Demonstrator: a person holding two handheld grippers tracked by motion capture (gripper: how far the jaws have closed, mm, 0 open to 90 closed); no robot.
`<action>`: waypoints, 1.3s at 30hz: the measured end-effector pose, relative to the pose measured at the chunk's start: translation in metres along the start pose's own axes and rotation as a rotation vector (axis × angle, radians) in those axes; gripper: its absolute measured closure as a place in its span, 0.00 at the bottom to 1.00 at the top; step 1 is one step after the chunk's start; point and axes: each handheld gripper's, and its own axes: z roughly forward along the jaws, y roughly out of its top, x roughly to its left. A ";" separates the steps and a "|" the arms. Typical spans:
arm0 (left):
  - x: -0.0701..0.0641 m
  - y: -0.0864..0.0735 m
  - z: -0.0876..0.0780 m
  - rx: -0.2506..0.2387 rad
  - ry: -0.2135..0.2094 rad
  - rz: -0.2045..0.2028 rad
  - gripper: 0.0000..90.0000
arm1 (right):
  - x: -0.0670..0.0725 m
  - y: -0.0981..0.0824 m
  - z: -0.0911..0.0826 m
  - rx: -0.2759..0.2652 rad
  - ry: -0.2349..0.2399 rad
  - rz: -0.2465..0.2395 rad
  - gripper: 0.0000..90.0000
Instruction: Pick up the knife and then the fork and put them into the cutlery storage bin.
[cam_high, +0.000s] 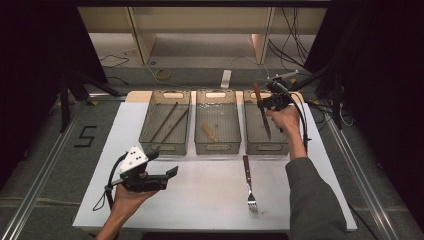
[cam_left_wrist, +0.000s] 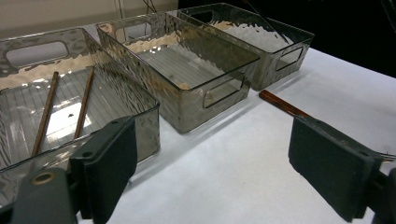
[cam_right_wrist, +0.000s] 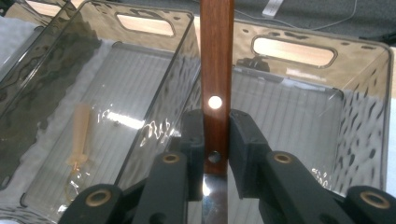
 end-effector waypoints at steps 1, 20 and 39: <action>0.000 0.000 0.000 0.000 0.000 0.000 0.17 | 0.000 -0.001 0.002 0.002 0.000 0.005 0.86; 0.000 0.000 0.000 0.004 0.001 0.006 0.17 | -0.007 -0.017 0.023 0.054 0.004 0.090 0.75; 0.000 0.000 0.000 0.001 0.006 -0.001 0.17 | 0.031 -0.027 -0.036 -0.013 0.076 -0.107 0.30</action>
